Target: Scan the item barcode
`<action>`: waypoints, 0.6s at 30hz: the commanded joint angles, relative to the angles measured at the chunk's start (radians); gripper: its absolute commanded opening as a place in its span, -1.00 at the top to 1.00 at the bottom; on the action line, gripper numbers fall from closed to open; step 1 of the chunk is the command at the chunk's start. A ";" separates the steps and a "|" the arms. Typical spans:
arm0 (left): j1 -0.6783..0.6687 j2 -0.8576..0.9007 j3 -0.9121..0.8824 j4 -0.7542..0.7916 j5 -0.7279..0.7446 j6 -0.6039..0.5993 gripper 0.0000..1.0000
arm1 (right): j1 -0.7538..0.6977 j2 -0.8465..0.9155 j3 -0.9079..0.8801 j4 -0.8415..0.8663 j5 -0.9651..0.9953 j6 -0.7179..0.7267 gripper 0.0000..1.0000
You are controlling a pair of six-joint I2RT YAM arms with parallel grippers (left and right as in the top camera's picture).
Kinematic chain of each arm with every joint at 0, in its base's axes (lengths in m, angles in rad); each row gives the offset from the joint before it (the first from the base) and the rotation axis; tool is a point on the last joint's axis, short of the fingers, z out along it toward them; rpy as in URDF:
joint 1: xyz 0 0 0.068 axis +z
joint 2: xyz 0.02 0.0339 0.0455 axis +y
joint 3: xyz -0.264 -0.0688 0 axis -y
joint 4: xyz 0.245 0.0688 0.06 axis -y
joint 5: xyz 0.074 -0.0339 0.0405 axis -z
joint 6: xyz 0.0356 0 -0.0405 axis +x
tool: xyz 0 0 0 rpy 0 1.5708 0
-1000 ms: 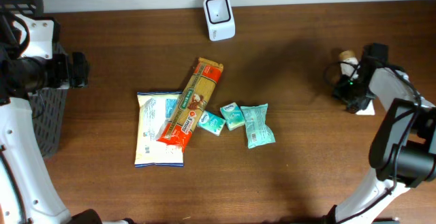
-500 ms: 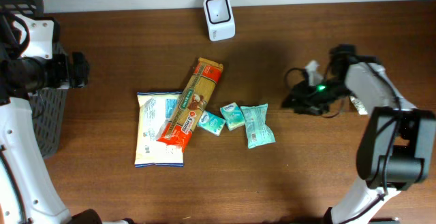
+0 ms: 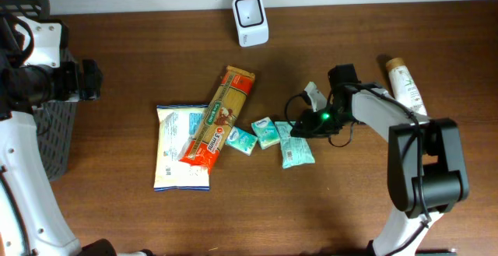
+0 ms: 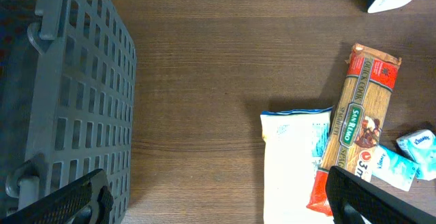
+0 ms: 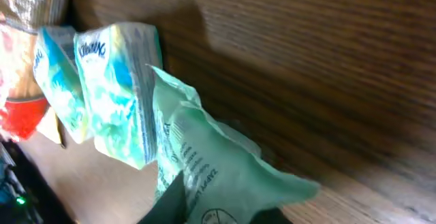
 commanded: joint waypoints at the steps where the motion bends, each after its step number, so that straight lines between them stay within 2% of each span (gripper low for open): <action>1: 0.004 0.001 0.002 -0.002 0.011 0.012 -0.99 | 0.010 0.042 -0.010 -0.001 0.021 0.003 0.92; 3: 0.005 0.001 0.002 -0.002 0.011 0.012 -0.98 | 0.002 0.041 -0.005 -0.010 0.021 0.003 0.92; 6: 0.005 0.001 0.002 -0.002 0.011 0.012 -0.99 | -0.045 0.035 0.065 -0.107 0.021 0.000 0.55; 8: 0.005 0.001 0.002 -0.002 0.011 0.012 -0.99 | -0.090 0.019 0.125 -0.169 0.022 0.005 0.51; 10: 0.005 0.001 0.002 -0.002 0.011 0.012 -0.99 | -0.132 0.018 0.155 -0.206 0.070 0.139 0.47; 12: 0.004 0.001 0.002 -0.002 0.011 0.012 -0.98 | -0.164 0.018 0.155 -0.232 0.096 0.159 0.44; 15: 0.005 0.001 0.002 -0.002 0.011 0.012 -0.99 | -0.174 0.018 0.233 -0.330 0.104 0.047 0.35; 18: 0.005 0.001 0.002 -0.002 0.011 0.012 -0.99 | -0.119 0.018 0.415 -0.430 0.129 -0.088 0.24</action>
